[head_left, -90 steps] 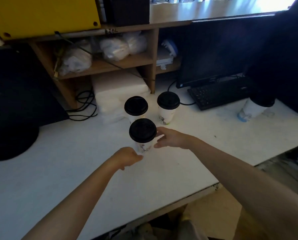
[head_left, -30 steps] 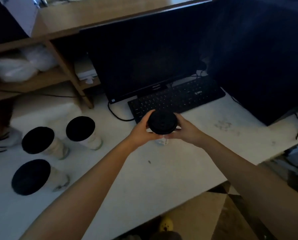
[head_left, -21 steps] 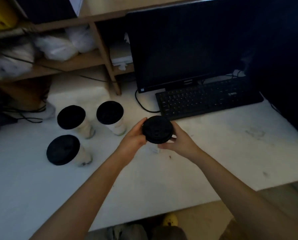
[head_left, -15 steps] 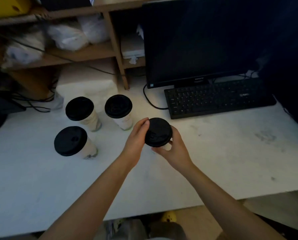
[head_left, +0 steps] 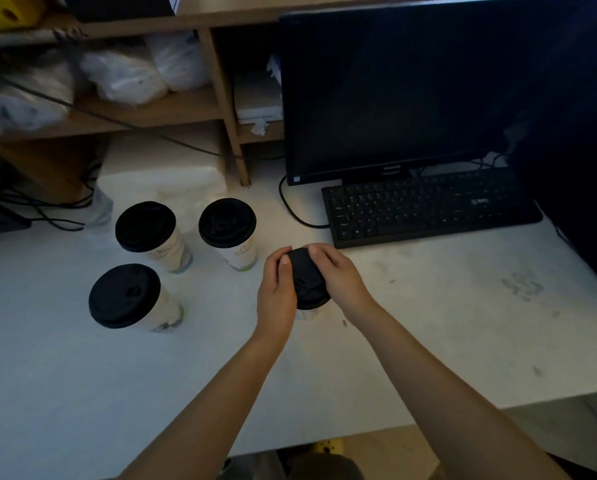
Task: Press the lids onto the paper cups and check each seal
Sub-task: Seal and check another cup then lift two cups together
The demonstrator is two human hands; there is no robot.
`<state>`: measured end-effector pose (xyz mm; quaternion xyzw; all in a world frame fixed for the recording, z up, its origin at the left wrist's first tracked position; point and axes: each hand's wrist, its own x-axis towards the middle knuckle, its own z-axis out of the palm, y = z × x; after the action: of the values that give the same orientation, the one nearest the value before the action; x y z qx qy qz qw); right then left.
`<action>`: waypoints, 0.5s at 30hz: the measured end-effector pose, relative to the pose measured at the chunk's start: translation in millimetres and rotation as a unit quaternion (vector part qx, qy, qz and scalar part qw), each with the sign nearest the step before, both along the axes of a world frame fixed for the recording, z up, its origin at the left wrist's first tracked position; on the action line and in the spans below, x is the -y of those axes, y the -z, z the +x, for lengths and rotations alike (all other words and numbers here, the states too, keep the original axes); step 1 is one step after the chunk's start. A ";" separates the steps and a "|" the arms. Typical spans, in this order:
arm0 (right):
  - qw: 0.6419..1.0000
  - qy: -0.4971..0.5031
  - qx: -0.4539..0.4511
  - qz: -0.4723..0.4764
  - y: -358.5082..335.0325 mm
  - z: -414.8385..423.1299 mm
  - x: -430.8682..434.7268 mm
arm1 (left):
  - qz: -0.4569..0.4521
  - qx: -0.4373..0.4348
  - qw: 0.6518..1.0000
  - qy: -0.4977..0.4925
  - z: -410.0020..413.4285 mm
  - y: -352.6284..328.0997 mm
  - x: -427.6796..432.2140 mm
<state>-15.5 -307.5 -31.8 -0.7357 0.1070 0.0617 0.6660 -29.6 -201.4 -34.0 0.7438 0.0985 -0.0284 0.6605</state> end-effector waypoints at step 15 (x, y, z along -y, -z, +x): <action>0.996 0.082 -0.019 0.005 -3.8 -18.7 -14.7 | 0.105 0.002 0.985 0.139 37.5 -8.2 -18.5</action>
<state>-34.2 -292.9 -28.1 -0.7198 0.1793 0.0207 0.6703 7.9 -182.9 -25.8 0.8154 -0.0045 -0.1078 0.5687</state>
